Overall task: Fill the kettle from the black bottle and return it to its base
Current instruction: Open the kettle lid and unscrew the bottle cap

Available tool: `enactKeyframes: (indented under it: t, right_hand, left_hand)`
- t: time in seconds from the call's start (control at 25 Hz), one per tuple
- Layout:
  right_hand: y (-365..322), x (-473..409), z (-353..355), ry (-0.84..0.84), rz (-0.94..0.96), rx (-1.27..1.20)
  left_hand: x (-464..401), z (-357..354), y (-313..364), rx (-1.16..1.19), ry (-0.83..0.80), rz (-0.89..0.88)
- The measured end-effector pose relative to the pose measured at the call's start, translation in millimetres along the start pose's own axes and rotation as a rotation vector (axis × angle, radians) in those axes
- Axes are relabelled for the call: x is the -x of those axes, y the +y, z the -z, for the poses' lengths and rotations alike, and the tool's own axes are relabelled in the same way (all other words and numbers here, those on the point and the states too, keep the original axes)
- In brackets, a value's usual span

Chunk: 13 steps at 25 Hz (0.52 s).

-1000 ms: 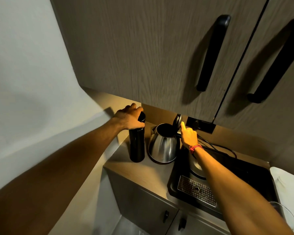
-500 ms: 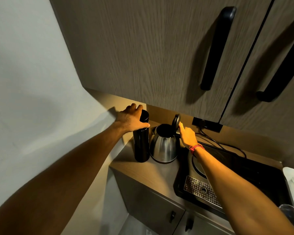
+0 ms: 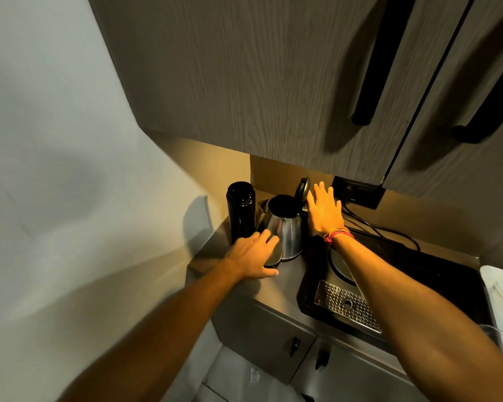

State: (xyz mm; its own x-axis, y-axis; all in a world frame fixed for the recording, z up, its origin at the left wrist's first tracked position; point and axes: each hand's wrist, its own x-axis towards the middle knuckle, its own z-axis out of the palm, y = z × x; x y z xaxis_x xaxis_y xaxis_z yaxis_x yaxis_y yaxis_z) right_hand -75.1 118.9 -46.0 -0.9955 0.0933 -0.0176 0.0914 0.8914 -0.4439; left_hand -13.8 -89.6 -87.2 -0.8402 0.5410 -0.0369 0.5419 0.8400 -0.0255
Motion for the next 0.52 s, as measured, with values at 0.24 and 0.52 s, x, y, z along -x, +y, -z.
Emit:
enactKeyframes:
  t: [0.24,0.52]
  right_hand:
    - [5.7,-2.7,-0.7,0.032,0.069,0.277]
    - [8.2,-2.2,0.3,0.063,0.05,0.31]
  left_hand:
    - [5.7,-84.5,30.9,0.257,-0.191,0.362]
    - [19.3,-68.1,8.5,0.546,0.316,0.636]
